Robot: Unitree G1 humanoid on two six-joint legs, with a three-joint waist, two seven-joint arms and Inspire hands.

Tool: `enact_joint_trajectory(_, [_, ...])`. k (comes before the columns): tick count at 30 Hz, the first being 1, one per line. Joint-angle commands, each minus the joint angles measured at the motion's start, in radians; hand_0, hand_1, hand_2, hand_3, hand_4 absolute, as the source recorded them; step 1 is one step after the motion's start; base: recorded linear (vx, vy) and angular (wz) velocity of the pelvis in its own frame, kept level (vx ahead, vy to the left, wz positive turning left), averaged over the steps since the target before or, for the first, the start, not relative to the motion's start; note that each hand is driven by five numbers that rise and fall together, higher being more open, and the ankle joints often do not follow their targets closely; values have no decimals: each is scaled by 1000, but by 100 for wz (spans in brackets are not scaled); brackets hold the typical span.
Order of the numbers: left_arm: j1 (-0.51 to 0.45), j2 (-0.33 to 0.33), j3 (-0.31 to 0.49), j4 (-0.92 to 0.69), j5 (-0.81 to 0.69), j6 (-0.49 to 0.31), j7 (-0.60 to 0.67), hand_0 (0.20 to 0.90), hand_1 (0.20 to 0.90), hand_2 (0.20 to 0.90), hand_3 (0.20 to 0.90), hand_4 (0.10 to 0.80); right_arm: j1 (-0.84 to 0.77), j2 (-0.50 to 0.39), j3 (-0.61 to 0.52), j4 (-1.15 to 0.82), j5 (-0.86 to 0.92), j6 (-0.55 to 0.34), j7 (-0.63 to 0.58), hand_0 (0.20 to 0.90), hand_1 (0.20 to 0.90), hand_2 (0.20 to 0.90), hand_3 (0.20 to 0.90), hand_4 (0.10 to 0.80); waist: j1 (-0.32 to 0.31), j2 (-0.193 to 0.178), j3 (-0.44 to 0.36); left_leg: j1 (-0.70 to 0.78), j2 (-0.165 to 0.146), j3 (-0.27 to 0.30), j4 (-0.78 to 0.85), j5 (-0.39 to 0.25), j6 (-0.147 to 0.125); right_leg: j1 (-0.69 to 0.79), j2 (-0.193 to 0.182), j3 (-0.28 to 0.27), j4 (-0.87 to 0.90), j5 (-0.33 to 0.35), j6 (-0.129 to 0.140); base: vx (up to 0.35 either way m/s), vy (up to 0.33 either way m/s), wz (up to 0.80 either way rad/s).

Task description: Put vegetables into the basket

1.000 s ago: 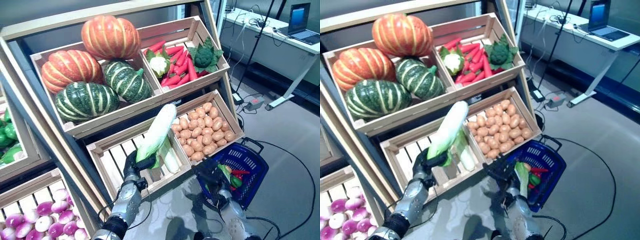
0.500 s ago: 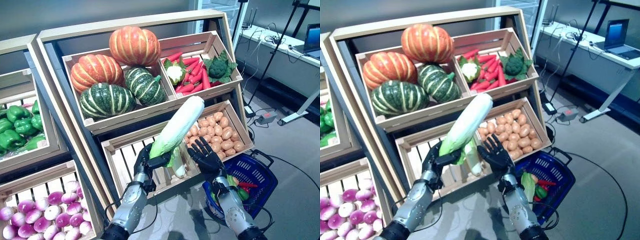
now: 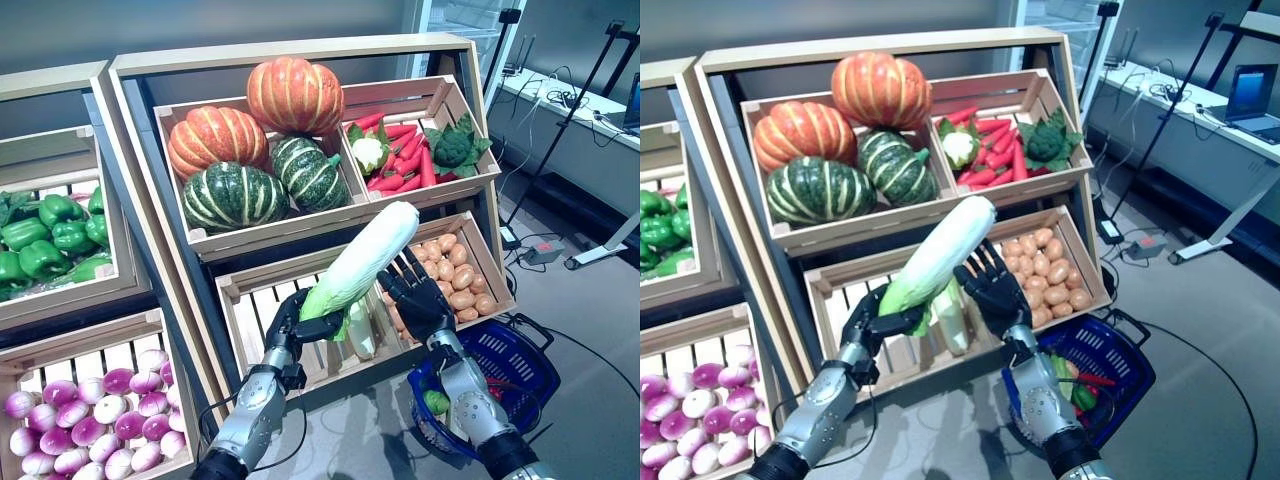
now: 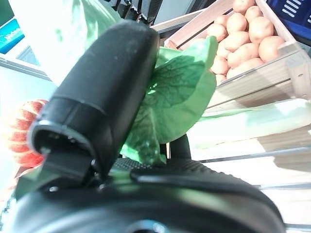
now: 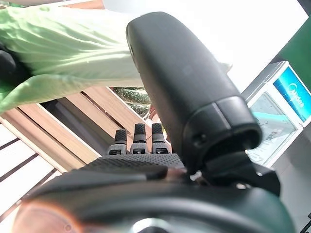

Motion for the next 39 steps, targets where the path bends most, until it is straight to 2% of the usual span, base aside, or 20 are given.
enact_joint_trajectory(1, [-68,21,-72,-78,48,-96,-82,300,300,300,300,400,-192,27,-85,-122,80,-35,127,900,900,900,900,800,8,-46,-58,-28,-45,30,1,-70,8,45,-24,-3,1,-45,15,0,0,0])
enact_joint_trajectory(9, [-56,10,-96,-43,48,-87,-113,300,300,300,300,400,-220,45,-77,-130,207,58,217,900,900,900,900,800,17,-48,-65,-29,-45,27,1,-71,9,46,-26,-5,1,-48,15,1,2,0])
enact_joint_trajectory(15, [-49,16,-104,-26,52,-86,-136,300,300,300,300,400,-227,81,-81,-173,378,176,347,900,900,900,900,800,24,-47,-69,-29,-46,22,1,-72,9,47,-28,-10,1,-50,17,-1,4,4])
enact_joint_trajectory(20, [-50,26,-107,-30,51,-78,-148,300,300,300,300,400,-255,79,-93,-210,414,173,360,900,900,900,900,800,30,-47,-68,-33,-48,17,1,-72,9,45,-29,-12,1,-48,19,-9,-5,5])
enact_joint_trajectory(26, [-56,40,-118,-48,57,-62,-159,300,300,300,300,400,-335,36,-103,-233,410,139,322,900,900,900,900,800,34,-48,-66,-38,-49,11,1,-72,9,39,-27,-7,1,-48,17,-12,-7,6])
enact_joint_trajectory(29, [-60,46,-122,-45,47,-62,-164,300,300,300,300,400,-364,15,-103,-225,379,141,299,900,900,900,900,800,36,-48,-67,-38,-50,9,1,-72,10,39,-27,-6,1,-48,17,0,0,0])
enact_joint_trajectory(34, [-63,47,-123,-38,46,-62,-165,300,300,300,300,400,-391,-19,-94,-178,298,96,285,900,900,900,900,800,38,-50,-69,-40,-50,6,1,-71,8,38,-27,-3,1,-49,16,0,0,0])
enact_joint_trajectory(35, [-61,49,-122,-40,47,-60,-167,300,300,300,300,400,-391,-30,-94,-178,281,81,272,364,364,364,364,442,38,-51,-69,-40,-50,5,1,-71,9,38,-27,-3,1,-49,16,0,0,0])
enact_joint_trajectory(36, [-60,49,-122,-37,47,-62,-166,300,300,300,300,400,-394,-34,-94,-174,275,74,269,300,300,300,300,400,38,-51,-69,-40,-50,5,1,-71,9,38,-27,-2,1,-49,15,0,0,0])
enact_joint_trajectory(39, [-61,49,-127,-28,47,-69,-164,300,300,300,300,400,-402,-44,-93,-158,252,52,274,300,300,300,300,400,39,-52,-67,-41,-49,5,1,-70,9,37,-27,-2,1,-48,15,2,-2,1])
